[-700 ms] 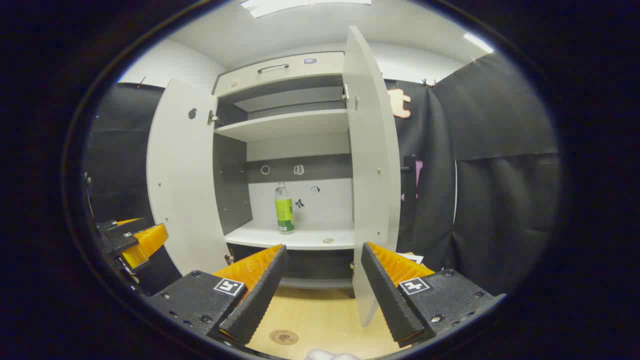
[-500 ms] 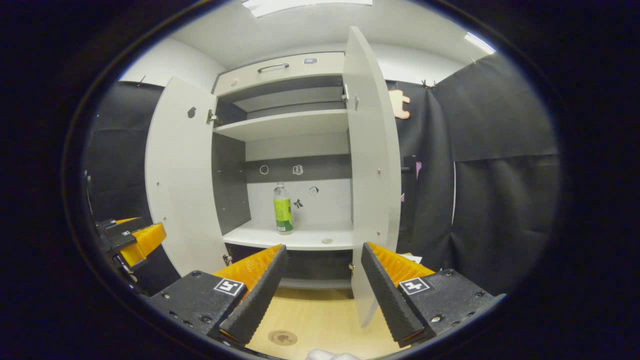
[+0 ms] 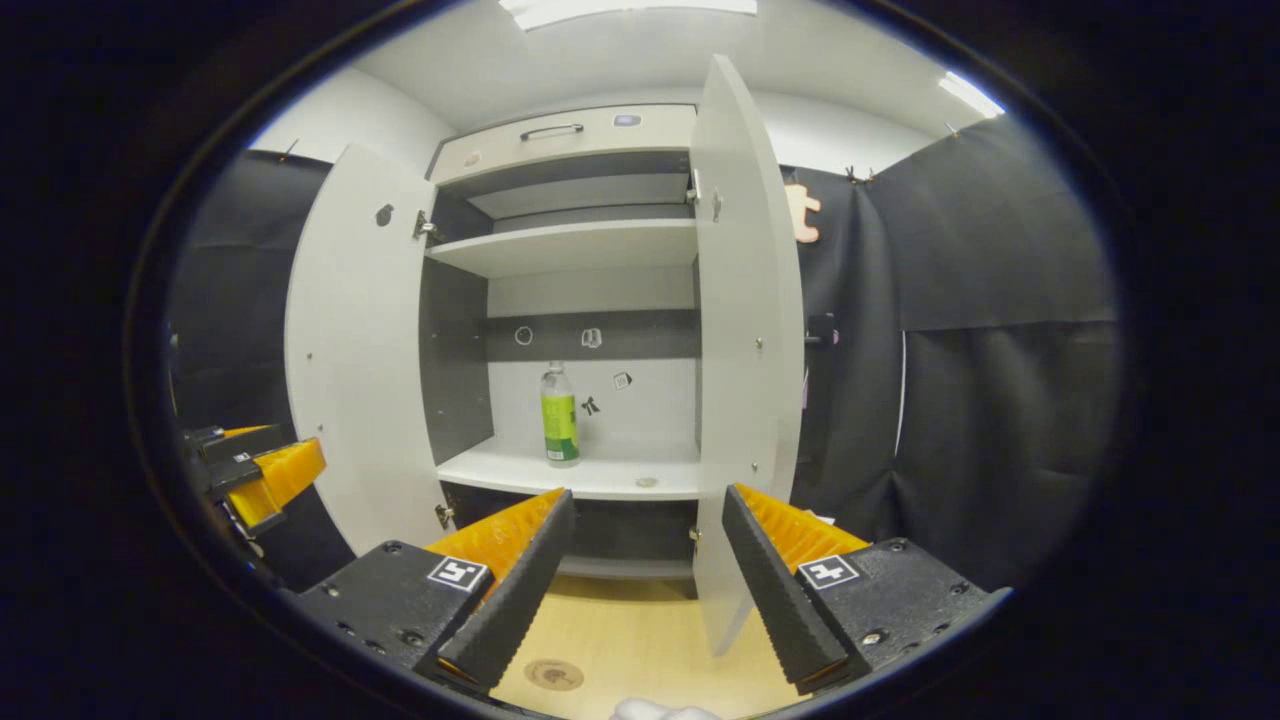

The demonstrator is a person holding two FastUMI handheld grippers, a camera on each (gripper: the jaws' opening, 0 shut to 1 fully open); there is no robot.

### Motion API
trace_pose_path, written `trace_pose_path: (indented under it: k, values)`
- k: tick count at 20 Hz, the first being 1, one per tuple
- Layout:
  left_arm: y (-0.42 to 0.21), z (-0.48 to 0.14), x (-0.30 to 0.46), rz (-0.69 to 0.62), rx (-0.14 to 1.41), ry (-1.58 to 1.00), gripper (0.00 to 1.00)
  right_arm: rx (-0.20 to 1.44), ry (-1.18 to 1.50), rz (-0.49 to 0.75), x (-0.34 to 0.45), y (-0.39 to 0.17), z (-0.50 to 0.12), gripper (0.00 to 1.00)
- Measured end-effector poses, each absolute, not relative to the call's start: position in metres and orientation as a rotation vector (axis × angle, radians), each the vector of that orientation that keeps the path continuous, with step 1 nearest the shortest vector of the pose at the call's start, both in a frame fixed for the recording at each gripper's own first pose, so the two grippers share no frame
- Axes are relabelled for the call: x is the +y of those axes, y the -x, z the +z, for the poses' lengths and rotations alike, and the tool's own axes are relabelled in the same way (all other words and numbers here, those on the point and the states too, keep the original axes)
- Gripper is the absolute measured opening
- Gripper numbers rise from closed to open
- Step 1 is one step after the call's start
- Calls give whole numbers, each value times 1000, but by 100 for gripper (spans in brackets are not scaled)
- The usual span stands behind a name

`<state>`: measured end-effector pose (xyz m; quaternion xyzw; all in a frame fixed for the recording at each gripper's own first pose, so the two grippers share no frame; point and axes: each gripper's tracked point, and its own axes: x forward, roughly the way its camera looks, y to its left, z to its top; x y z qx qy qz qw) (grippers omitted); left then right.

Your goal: Grasp the bottle in the cabinet with the left hand and place it on the coaster, then close the right door with the right hand and the left door with the left hand.

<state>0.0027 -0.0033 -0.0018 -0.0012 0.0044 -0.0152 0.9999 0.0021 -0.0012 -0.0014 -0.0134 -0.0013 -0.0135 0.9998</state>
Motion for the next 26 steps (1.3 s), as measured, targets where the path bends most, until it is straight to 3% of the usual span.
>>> trace_pose_path:
  k: [11, 26]
  values:
    - [-41, 1, -14, -60, 2, 8, 96, 9, 22, -36, -1, -6, 1, 96]
    - [-254, 42, -108, -153, -155, 59, 95, 60, 74, -114, 2, -13, 15, 98]
